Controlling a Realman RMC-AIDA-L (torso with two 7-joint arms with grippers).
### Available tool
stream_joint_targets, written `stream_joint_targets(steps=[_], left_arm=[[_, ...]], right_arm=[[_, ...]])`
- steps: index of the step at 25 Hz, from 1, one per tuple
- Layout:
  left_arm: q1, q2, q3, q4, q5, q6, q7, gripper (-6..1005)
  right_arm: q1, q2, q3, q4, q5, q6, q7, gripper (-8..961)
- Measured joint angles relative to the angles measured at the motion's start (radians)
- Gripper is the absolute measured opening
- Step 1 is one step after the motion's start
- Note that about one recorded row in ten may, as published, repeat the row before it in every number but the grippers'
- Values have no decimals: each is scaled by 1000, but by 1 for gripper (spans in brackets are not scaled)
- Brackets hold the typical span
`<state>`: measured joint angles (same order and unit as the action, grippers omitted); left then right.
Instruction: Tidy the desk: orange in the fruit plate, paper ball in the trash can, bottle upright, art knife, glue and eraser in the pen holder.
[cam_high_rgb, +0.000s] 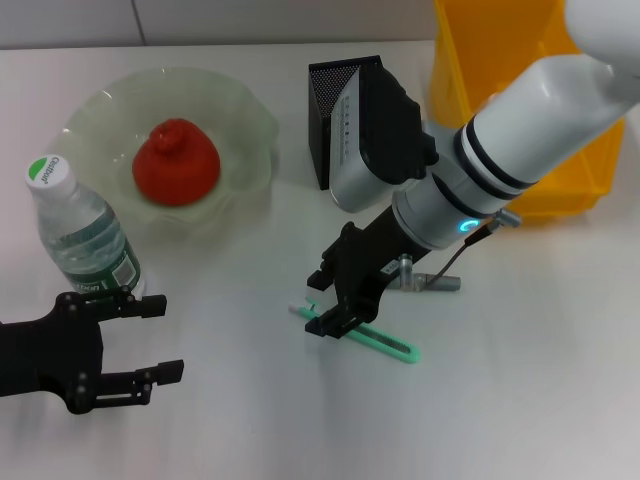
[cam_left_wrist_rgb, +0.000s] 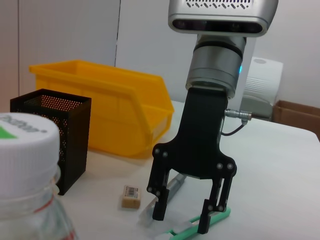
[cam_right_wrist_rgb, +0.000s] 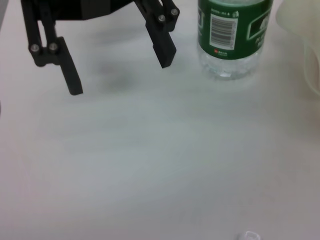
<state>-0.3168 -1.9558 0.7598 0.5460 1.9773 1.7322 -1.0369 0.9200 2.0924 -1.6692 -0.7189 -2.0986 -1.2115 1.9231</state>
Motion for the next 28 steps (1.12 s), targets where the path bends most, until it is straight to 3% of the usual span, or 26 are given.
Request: stream_joint_targets(steps=[2, 18, 28], left_arm=[[0, -2, 0, 0, 0, -1, 0, 776], [0, -9, -1, 0, -2, -6, 0, 776], [-1, -12, -1, 0, -6, -11, -3, 777]], right_arm=[[0, 0, -16, 10, 21, 15, -5, 582], [16, 0, -53, 31, 45, 48, 28, 586], [119, -2, -58, 31, -68, -12, 208, 587]])
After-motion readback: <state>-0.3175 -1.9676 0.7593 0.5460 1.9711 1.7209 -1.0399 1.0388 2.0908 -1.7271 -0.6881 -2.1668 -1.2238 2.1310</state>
